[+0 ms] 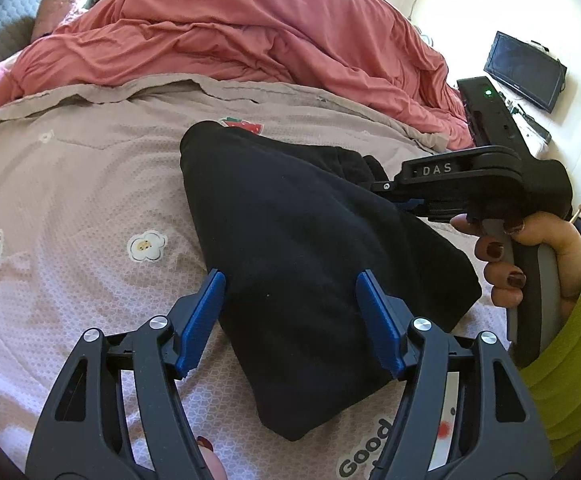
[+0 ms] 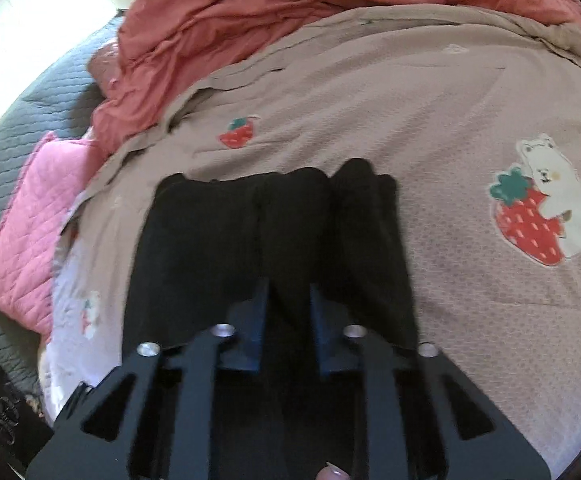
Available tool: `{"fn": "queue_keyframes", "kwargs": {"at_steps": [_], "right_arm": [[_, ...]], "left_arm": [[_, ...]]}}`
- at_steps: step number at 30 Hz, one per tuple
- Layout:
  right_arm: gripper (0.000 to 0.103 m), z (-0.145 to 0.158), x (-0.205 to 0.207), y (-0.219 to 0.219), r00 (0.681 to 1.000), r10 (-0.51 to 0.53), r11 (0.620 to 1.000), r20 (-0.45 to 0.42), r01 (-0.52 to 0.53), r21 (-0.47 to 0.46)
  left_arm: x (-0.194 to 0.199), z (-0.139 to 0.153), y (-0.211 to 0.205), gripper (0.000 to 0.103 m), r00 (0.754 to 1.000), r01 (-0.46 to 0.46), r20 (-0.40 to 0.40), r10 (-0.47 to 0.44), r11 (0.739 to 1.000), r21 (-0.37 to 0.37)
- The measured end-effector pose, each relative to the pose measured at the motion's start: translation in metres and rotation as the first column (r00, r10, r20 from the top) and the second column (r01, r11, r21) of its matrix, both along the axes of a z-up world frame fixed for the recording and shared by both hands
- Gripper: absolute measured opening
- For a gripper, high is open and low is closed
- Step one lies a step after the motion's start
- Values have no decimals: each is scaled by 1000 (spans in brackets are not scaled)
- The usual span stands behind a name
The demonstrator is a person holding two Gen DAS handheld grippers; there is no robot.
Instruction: Fold small clothes
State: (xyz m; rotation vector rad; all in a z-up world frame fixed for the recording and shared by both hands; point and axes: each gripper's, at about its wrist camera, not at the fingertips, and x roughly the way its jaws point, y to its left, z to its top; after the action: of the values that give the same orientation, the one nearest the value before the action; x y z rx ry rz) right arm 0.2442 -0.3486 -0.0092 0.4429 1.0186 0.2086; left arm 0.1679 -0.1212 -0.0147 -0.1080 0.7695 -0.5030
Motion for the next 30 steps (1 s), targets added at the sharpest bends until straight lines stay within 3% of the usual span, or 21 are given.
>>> {"fn": "queue_keyframes", "kwargs": {"at_steps": [6, 9, 12, 16, 21, 27, 30], "right_arm": [[6, 28, -17, 3, 990, 19, 998, 139, -11, -55], [6, 48, -28, 5, 974, 37, 988, 224, -2, -157], [6, 43, -22, 6, 979, 38, 970, 202, 12, -241], [6, 9, -8, 5, 992, 23, 944, 121, 18, -329], [7, -12, -4, 4, 994, 13, 942, 111, 25, -334], [12, 18, -32, -14, 981, 34, 965, 189, 17, -262], [12, 35, -60, -19, 960, 147, 966, 237, -87, -243]], "left_arm": [[-1, 4, 3, 60, 1000, -2, -12, 1, 999, -34], [-1, 6, 3, 61, 1000, 8, -14, -9, 999, -47], [-4, 6, -2, 62, 1000, 23, -5, -23, 999, -29], [-3, 2, -5, 64, 999, 31, -15, -31, 999, -10], [6, -14, -4, 65, 996, 25, -88, -26, 1000, -15], [6, -8, 3, 65, 997, 12, -78, -14, 1000, -28], [3, 2, 7, 65, 999, -1, -50, -1, 999, -48]]}}
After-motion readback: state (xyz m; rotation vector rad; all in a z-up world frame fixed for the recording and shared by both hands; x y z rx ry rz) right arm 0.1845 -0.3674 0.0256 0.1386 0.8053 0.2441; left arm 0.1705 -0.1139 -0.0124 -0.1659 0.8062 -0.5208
